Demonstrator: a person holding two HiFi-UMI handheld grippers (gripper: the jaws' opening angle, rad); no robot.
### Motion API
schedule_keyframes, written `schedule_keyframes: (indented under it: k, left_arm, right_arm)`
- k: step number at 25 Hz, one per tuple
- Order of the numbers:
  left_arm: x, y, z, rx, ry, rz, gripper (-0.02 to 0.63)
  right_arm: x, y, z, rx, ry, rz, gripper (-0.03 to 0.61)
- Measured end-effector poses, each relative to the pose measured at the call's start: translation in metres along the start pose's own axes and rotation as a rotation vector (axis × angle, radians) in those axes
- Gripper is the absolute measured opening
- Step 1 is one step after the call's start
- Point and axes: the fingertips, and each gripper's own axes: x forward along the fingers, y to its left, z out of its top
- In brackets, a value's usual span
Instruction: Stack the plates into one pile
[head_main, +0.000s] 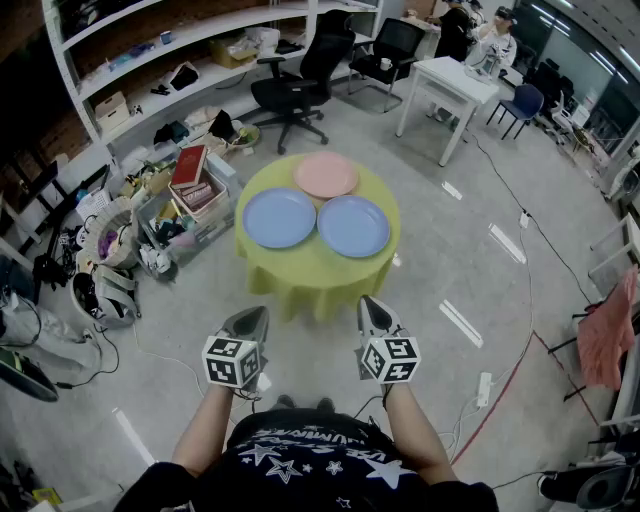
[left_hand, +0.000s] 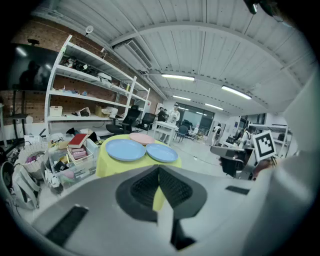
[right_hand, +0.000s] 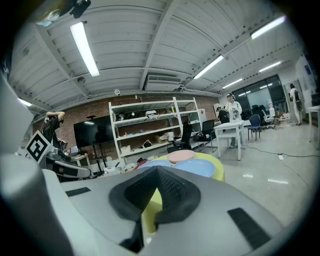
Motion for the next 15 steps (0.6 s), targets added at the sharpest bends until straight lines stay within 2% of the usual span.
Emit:
schedule_keyframes:
  k: [15]
  left_arm:
    - [-0.01, 0.013, -0.004, -0.012, -0.007, -0.032, 0.017]
  right_arm:
    - [0.004, 0.019, -0.015, 0.002, 0.022, -0.008, 0.014]
